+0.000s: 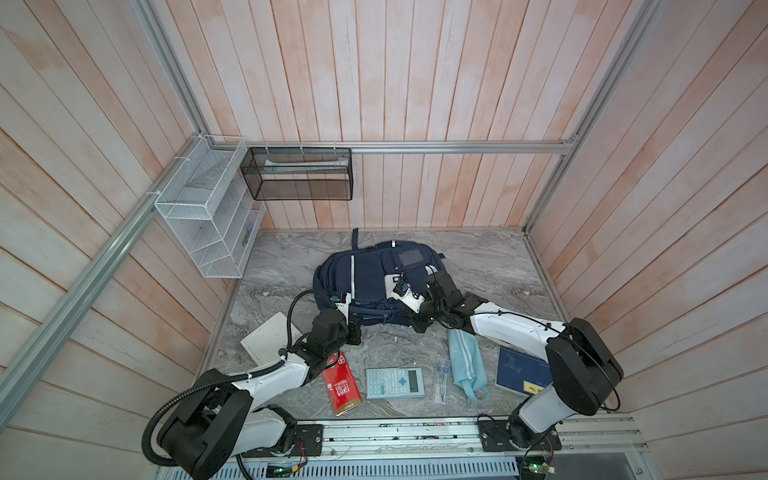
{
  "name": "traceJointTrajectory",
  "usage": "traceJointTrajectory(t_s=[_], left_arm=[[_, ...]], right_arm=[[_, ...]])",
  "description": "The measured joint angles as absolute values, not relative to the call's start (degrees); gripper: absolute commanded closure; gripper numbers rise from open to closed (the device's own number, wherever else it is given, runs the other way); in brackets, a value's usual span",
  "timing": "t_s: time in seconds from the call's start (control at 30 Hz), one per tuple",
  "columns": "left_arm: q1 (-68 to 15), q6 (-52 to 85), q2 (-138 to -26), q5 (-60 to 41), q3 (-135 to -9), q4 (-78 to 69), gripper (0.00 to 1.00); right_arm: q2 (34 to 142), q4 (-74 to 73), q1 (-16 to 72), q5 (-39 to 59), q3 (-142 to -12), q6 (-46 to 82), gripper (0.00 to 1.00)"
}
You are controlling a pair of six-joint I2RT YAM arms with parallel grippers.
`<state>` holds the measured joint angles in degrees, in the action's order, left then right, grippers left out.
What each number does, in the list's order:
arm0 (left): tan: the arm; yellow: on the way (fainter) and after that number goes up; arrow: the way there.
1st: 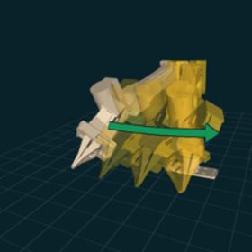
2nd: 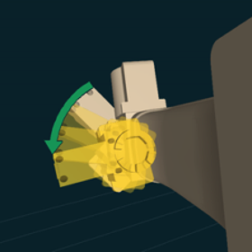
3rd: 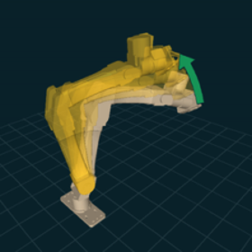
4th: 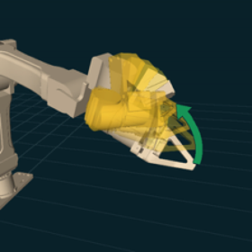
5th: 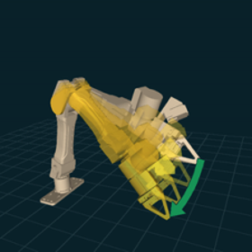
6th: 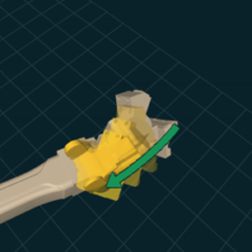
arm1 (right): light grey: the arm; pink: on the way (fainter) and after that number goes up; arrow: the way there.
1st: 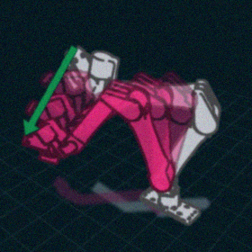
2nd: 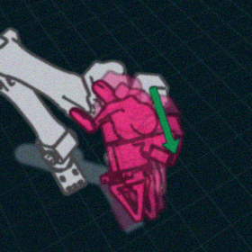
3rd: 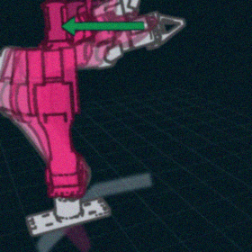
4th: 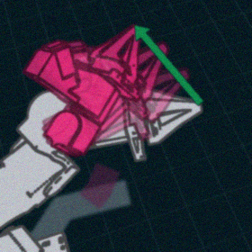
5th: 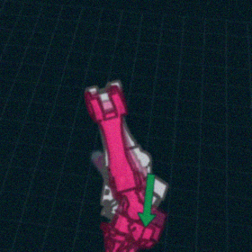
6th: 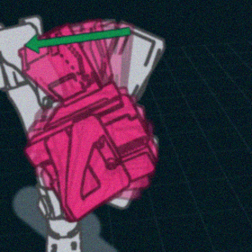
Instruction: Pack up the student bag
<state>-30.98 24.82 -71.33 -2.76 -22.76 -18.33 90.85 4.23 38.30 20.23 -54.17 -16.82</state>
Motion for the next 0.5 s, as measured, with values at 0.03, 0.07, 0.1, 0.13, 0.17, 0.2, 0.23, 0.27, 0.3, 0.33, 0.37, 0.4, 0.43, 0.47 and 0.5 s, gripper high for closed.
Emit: traceJointTrajectory(t_s=[0.03, 0.07, 0.1, 0.13, 0.17, 0.2, 0.23, 0.27, 0.3, 0.33, 0.37, 0.4, 0.43, 0.47, 0.5], left_arm=[[-30.83, 24.69, -70.98, -2.90, -22.76, -17.72, 1.00], [-30.52, 24.64, -70.67, -3.07, -22.76, -16.93, 1.00], [-30.04, 24.64, -70.39, -3.44, -22.76, -16.08, 1.00], [-29.32, 24.60, -70.15, -4.29, -22.76, -15.46, 1.00], [-28.34, 24.58, -69.76, -5.26, -22.76, -14.81, 1.00], [-27.44, 24.47, -69.23, -6.33, -22.76, -14.39, 1.00], [-26.94, 24.38, -68.73, -7.44, -22.76, -14.28, 1.00], [-26.79, 24.40, -68.27, -8.73, -22.76, -14.35, 1.00], [-27.24, 24.49, -68.03, -9.45, -22.76, -14.44, 1.00], [-27.94, 24.77, -68.03, -9.32, -22.76, -14.33, 1.00], [-29.06, 25.21, -68.20, -8.84, -22.79, -13.93, 1.00], [-30.52, 25.69, -68.60, -8.03, -22.94, -13.34, 1.00], [-32.29, 26.22, -69.17, -7.33, -23.29, -12.75, 1.00], [-33.93, 26.68, -69.78, -7.20, -23.70, -12.38, 1.00], [-35.64, 27.24, -70.48, -7.14, -24.29, -12.23, 1.00]], right_arm=[[90.85, 4.27, 38.22, 19.84, -54.17, -16.82, 1.00], [90.85, 4.29, 38.04, 19.31, -54.17, -16.80, 1.00], [90.85, 4.32, 37.69, 18.85, -54.17, -16.71, 1.00], [90.85, 4.32, 37.21, 18.28, -54.17, -16.62, 1.00], [90.85, 4.29, 36.40, 17.74, -54.17, -16.49, 1.00], [90.87, 4.29, 35.44, 17.63, -54.22, -16.43, 1.00], [90.94, 4.38, 34.52, 17.72, -54.37, -16.49, 0.95], [90.96, 4.45, 33.69, 17.91, -54.57, -16.62, 0.84], [90.96, 4.54, 33.34, 17.52, -54.74, -16.99, 0.73], [90.85, 4.64, 33.43, 16.43, -54.81, -17.26, 0.62], [90.63, 4.69, 33.87, 14.72, -54.81, -17.80, 0.53], [90.41, 4.60, 34.72, 12.45, -54.72, -18.65, 0.43], [89.82, 4.12, 36.03, 10.85, -54.28, -19.62, 0.35], [88.90, 3.33, 37.47, 10.13, -53.49, -20.08, 0.34], [87.50, 1.67, 39.16, 10.20, -52.25, -20.84, 0.32]])
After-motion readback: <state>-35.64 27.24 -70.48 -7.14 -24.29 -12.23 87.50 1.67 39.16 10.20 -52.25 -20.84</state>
